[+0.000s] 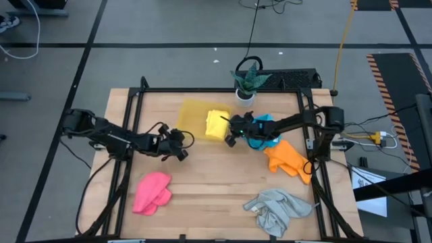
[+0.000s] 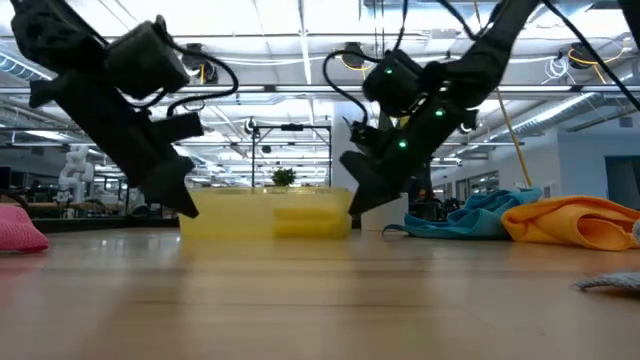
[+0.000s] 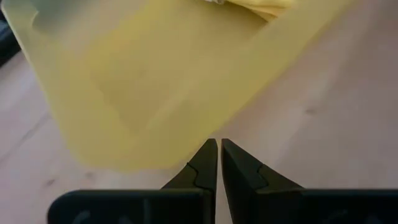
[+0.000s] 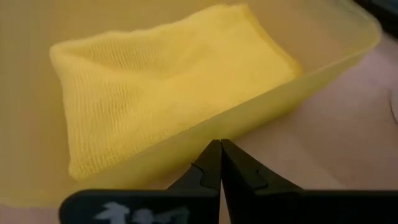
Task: Fold microfiber towels
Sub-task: Move the yellow bin to the top left of the table
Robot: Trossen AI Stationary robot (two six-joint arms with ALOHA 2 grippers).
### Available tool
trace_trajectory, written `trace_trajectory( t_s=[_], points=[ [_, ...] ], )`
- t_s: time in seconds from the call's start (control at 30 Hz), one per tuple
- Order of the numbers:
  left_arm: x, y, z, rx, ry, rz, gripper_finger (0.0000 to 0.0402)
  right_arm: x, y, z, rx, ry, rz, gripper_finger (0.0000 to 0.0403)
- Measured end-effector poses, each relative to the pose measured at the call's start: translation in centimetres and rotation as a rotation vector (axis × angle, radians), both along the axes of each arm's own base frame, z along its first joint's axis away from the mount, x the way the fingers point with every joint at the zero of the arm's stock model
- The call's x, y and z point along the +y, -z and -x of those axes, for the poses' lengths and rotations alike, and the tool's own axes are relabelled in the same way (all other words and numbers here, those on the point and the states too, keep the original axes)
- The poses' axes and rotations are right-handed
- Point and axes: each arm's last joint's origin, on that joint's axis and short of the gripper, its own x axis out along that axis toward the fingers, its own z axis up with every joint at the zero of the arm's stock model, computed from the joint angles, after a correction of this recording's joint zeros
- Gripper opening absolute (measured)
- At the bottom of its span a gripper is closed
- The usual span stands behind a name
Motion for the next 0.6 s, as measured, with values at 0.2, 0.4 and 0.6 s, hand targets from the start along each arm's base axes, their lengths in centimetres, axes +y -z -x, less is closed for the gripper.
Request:
trace_trajectory(
  t_s=[0.2,0.4,0.6],
  points=[
    [2.5,0.7,0.8,0.022,-0.064,-0.057,0.0026,-1.7,-1.2,-1.3,-0.058,0.012,0.057,0.0000],
    [4.8,0.7,1.1,-0.011,-0.107,-0.064,0.0026,-4.0,-1.6,-0.9,-0.074,0.047,0.097,0.0000],
    [5.2,0.5,0.7,-0.073,-0.066,0.008,0.0026,-5.7,-1.7,-0.4,-0.102,0.075,0.090,0.0000]
  ],
)
